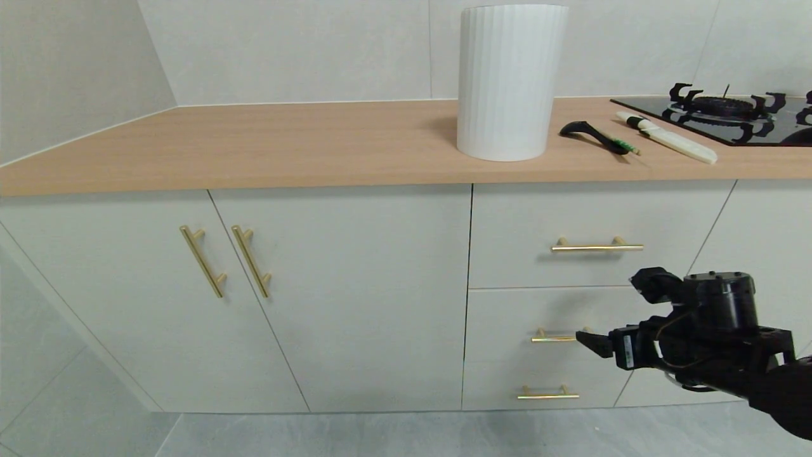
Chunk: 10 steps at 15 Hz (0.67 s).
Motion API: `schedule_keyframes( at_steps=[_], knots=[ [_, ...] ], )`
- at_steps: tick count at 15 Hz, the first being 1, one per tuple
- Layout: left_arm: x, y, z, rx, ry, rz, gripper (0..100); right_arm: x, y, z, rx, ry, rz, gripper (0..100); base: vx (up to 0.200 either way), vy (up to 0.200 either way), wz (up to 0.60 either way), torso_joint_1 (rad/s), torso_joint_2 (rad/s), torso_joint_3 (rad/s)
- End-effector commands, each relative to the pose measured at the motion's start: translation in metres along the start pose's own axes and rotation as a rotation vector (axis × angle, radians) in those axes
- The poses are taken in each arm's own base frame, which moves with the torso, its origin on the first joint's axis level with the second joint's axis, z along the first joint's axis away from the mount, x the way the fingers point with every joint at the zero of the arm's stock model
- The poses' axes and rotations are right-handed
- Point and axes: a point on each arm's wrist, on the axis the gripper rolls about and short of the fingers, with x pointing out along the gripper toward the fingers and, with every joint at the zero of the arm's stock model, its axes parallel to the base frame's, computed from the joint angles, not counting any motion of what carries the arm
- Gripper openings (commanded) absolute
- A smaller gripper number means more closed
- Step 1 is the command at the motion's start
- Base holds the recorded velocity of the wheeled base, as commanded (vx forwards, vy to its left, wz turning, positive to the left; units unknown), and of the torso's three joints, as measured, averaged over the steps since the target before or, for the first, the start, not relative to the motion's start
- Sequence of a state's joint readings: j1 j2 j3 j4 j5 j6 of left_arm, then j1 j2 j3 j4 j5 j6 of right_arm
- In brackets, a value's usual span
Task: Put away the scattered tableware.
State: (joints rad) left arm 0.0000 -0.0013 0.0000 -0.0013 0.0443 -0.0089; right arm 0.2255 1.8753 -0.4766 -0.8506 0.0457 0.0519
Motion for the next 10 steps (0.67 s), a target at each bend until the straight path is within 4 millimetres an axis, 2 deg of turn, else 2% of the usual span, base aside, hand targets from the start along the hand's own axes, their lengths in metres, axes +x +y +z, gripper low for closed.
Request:
schedule_keyframes(
  at_steps=[1, 3, 6, 10],
  knots=[
    [0.0, 0.0, 0.0, 0.0, 0.001, 0.0, 100, 0.037, -0.003, -0.032, 0.004, 0.09, -0.024, 100, 0.0, 0.0, 0.0, 0.0, 0.0, 0.0],
    [0.0, 0.0, 0.0, 0.0, 0.001, 0.0, 100, 0.056, -0.003, -0.043, 0.016, 0.052, -0.029, 100, 0.0, 0.0, 0.0, 0.0, 0.0, 0.0],
    [0.0, 0.0, 0.0, 0.0, 0.001, 0.0, 100, 0.073, -0.005, -0.052, 0.013, -0.016, -0.074, 100, 0.0, 0.0, 0.0, 0.0, 0.0, 0.0],
    [0.0, 0.0, 0.0, 0.0, 0.001, 0.0, 100, 0.088, -0.008, -0.051, 0.037, -0.065, -0.122, 100, 0.0, 0.0, 0.0, 0.0, 0.0, 0.0]
  ],
)
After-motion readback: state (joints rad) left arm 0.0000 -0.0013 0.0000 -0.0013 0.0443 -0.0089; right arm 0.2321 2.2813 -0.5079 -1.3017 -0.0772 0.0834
